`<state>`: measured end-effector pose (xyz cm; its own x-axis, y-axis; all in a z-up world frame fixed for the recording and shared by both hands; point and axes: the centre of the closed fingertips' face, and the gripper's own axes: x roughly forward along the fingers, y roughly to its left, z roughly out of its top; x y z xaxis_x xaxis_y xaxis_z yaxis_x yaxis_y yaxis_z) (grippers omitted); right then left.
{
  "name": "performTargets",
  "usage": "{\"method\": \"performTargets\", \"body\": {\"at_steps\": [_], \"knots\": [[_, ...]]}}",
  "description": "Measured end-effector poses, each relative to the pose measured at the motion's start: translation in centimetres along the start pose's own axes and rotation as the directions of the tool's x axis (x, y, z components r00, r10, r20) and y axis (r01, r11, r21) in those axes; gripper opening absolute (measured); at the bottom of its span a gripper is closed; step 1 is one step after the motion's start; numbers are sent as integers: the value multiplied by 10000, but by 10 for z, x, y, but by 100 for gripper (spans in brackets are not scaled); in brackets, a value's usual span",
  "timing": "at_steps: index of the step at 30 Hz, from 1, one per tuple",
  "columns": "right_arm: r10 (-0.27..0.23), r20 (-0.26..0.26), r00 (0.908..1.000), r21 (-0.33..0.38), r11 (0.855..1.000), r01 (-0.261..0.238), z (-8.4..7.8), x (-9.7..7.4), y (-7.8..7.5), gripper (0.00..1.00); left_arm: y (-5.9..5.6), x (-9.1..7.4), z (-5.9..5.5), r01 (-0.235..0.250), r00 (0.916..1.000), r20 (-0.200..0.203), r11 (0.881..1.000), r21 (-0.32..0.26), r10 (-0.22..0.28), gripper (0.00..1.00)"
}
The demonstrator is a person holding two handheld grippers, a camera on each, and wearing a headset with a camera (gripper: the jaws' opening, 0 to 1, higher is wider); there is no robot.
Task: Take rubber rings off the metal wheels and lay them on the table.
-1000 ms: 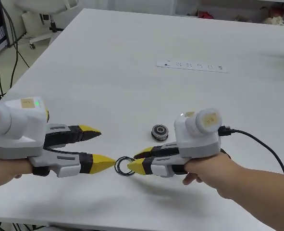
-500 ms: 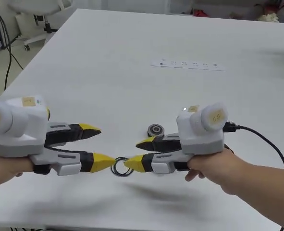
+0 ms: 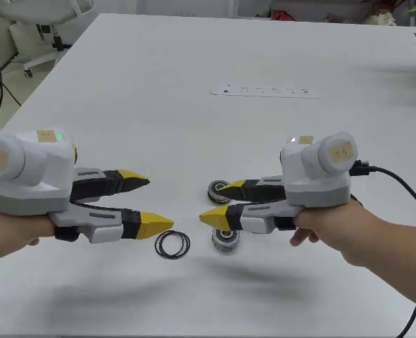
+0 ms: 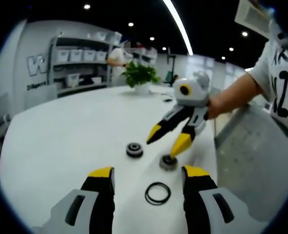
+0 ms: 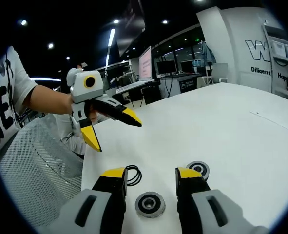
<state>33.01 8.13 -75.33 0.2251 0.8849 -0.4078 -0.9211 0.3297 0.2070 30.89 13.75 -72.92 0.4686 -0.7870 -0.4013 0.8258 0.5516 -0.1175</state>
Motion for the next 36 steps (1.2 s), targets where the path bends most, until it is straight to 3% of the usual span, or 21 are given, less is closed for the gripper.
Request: {"method": "performTargets", "body": {"at_steps": [10,19,26,36], "knots": [[-456,71,9989,34,9990,456,-1,-13,-21,37,8,12,11,-7,9999,137,10000,0,7,57],[-794,5,9968,33,9968,794,-6,-18,-37,36,19,27,12,-92,10000,-4,9999,146,92,55],[-1001,-75,9950,146,9949,1002,-12,-20,-44,36,28,38,9,-209,9997,-121,9997,123,211,53],[-1157,-238,9930,240,9929,1163,-21,-14,-54,34,32,58,4,-242,9995,-191,9997,-17,242,50]]}}
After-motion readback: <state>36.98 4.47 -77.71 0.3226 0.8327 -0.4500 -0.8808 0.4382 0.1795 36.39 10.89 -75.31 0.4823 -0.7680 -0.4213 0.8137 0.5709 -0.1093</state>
